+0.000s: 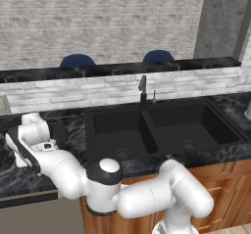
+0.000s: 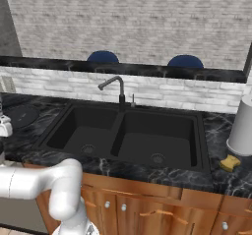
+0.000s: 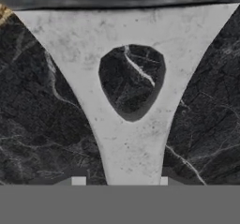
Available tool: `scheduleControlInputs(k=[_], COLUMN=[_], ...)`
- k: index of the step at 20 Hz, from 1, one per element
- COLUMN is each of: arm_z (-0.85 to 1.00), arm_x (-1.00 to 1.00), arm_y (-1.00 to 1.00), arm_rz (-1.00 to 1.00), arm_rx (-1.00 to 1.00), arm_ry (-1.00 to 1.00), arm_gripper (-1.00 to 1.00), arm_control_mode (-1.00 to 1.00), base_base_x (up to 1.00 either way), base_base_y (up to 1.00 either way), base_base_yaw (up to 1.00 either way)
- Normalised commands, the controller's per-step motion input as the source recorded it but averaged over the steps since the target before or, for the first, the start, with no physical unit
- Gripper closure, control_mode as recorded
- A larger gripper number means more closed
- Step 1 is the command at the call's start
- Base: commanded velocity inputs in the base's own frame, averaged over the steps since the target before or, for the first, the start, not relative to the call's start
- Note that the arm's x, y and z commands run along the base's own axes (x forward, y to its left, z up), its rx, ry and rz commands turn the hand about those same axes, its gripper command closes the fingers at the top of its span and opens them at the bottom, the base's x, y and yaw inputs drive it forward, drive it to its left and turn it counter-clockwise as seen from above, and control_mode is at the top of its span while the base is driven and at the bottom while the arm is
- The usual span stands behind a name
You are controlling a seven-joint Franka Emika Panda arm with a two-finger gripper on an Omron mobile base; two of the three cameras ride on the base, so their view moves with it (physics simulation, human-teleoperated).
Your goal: Pick the pan and sponge and place them into the sink. Then turn on the water.
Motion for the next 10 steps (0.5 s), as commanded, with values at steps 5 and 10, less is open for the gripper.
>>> scheduleControlInputs(k=[5,10], arm_z=[0.05,0.36], arm_x=[0.0,-0.25], arm_y=[-0.33,-0.75], arm_rz=[-0.09,-0.29], arm_rx=[0.02,0.02], arm_ry=[0.04,-0.05], arm_gripper=[1.0,1.0], arm_control_mode=[-1.0,-1.0], base_base_x=[0.0,0.0], base_base_y=[0.0,0.0], base_base_yaw=[0.0,0.0])
